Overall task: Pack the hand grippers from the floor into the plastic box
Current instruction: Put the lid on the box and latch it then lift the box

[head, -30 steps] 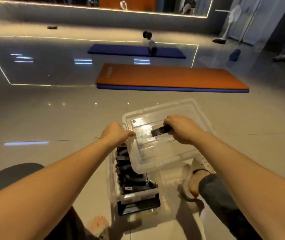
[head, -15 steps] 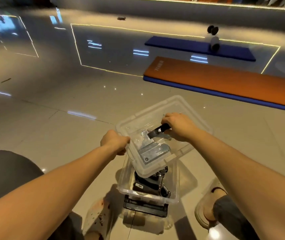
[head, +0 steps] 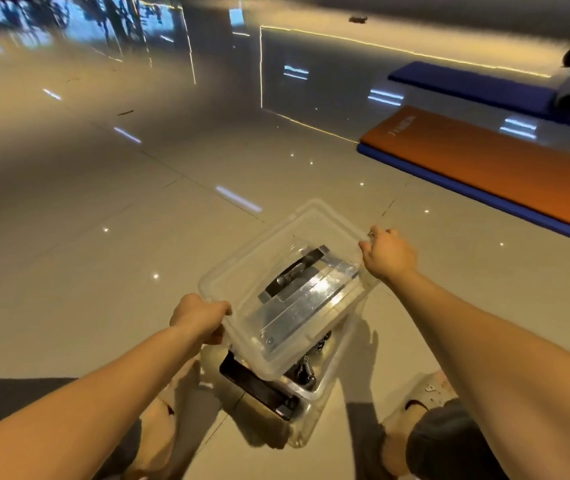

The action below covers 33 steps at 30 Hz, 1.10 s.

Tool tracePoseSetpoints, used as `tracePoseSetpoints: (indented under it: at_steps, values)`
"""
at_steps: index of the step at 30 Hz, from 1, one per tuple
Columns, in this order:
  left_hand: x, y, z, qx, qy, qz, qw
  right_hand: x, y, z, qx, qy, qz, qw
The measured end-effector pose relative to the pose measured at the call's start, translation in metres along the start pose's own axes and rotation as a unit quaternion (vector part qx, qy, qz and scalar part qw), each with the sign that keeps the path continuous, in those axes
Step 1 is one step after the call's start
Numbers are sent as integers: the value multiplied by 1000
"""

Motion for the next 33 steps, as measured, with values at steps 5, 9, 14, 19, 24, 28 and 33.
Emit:
tracePoseSetpoints:
  at_steps: [5, 9, 14, 19, 24, 28, 33]
  values:
    - [-28, -33, 13, -47, 24, -41, 998, 17, -16, 14, 62, -25, -52, 996]
    - [-42, -62, 28, -29, 27, -59, 997, 27, -33, 23, 66, -19, -107, 992]
    - [-54, -80, 41, 7, 72, -63, 995, 39, -34, 60, 29, -57, -169, 984]
    - [-60, -83, 60, 28, 119, -53, 991, 49, -26, 82, -8, -94, -201, 975]
    - [-64, -82, 64, 15, 158, -50, 986, 55, -27, 96, -15, -131, -235, 963]
    - [-67, -91, 76, -12, 169, -56, 984, 59, -33, 102, 0, -154, -250, 956]
    - [-61, -102, 82, -66, 184, -61, 979, 60, -32, 105, -6, -174, -249, 953]
Point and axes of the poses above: each hand's wrist, its own x-axis towards the middle knuckle, its own z-axis out of the palm, y = z × x, the point moved 10 cm from there along x, towards the middle knuckle, and after that the axes turned 14 degrees about -x, right-handed, at the moved point
